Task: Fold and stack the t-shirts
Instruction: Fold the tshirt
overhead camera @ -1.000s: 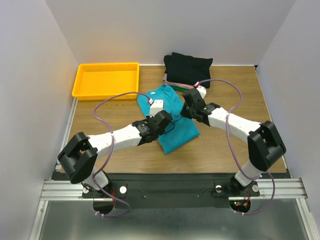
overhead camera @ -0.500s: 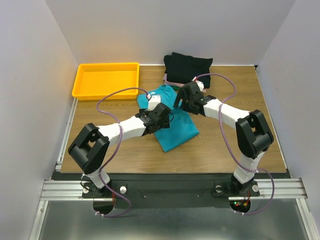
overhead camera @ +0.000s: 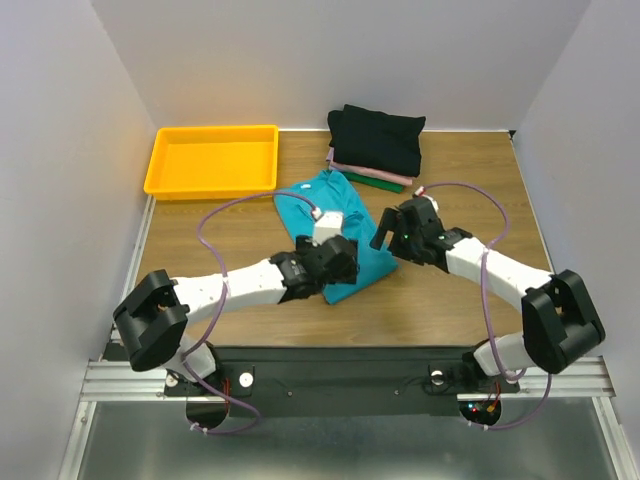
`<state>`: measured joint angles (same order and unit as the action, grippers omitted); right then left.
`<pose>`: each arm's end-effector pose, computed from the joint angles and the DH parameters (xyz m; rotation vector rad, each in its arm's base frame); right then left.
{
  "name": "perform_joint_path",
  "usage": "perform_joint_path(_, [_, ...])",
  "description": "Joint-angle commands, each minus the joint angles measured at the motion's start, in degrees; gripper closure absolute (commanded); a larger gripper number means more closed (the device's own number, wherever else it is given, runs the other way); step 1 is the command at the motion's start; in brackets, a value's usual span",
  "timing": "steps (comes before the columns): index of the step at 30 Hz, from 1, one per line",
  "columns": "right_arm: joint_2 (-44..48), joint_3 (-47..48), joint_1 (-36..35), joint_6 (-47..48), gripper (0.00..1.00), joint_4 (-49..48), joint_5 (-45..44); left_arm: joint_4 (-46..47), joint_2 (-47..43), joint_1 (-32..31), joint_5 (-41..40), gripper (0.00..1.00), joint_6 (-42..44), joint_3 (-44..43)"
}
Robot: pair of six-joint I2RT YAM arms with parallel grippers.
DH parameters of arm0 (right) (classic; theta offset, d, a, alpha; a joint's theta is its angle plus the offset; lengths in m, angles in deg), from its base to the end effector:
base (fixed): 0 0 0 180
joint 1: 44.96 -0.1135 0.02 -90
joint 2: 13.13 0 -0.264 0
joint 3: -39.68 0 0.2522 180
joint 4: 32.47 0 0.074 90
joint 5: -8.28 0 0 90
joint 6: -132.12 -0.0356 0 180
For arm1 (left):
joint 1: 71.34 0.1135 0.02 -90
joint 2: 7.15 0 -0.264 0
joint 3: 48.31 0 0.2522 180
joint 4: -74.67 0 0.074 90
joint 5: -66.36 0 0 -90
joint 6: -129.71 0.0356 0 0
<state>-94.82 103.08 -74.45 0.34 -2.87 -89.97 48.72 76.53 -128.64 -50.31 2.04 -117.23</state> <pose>0.2589 0.1406 0.2145 0.3278 2.4129 0.4033 0.1836 -0.2565 0.2426 0.1398 2.2165 -0.3930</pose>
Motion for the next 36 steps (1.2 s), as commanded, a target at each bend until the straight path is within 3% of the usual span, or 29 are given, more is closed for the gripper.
perform_joint_path(1, [2.59,-5.78,5.75,-2.78,0.0,-1.42,5.25,2.78,-0.01,-6.42,-1.63,0.02,1.11,2.15])
perform_joint_path(5, [3.03,-7.9,8.31,-2.96,0.02,-2.39,10.18,4.45,2.8,-7.12,2.32,0.05,1.9,3.12])
perform_joint_path(7, [2.68,-8.07,8.58,-2.69,0.08,-2.65,10.62,4.54,4.64,-7.74,4.0,0.15,2.51,2.95])
perform_joint_path(11, [1.63,-9.04,8.75,-3.13,0.3,-4.57,13.34,4.28,6.49,-8.53,4.62,0.19,2.6,3.56])
perform_joint_path(14, [0.48,-9.31,8.75,-3.48,0.37,-5.55,15.1,4.1,7.72,-8.53,5.23,0.28,2.34,4.18])
perform_joint_path(17, [-1.27,-9.57,8.67,-3.48,0.38,-6.08,15.72,3.75,8.78,-8.53,5.14,0.31,1.81,5.06])
perform_joint_path(20, [-2.59,-10.18,8.75,-3.66,0.49,-6.69,15.81,3.84,10.45,-8.53,4.7,0.38,1.28,5.5])
perform_joint_path(21, [-2.94,-10.27,8.75,-3.66,0.59,-6.96,15.81,3.84,11.15,-8.53,5.4,0.4,1.28,5.32])
perform_joint_path(23, [-3.65,-10.36,8.75,-3.66,0.62,-7.05,15.28,3.75,12.91,-8.62,6.19,0.44,1.37,4.97])
perform_joint_path(24, [-3.74,-10.36,8.75,-3.57,0.69,-7.13,15.2,3.83,13.26,-8.62,6.98,0.47,1.37,4.97])
perform_joint_path(27, [-2.69,-10.89,8.75,-3.57,0.79,-6.96,15.46,3.31,13.62,-9.41,7.25,0.74,1.11,5.06])
perform_joint_path(28, [-1.81,-11.24,8.67,-3.66,0.81,-6.96,15.37,3.31,13.18,-9.85,7.34,1.0,1.02,5.41])
perform_joint_path(30, [1.87,-12.64,8.75,-4.1,0.87,-6.78,14.67,3.13,12.39,-11.69,7.69,1.0,0.58,5.76])
perform_joint_path(36, [18.02,-16.6,8.93,-5.24,0.92,-0.13,11.6,1.81,8.09,-21.6,8.04,1.0,-1.35,2.96])
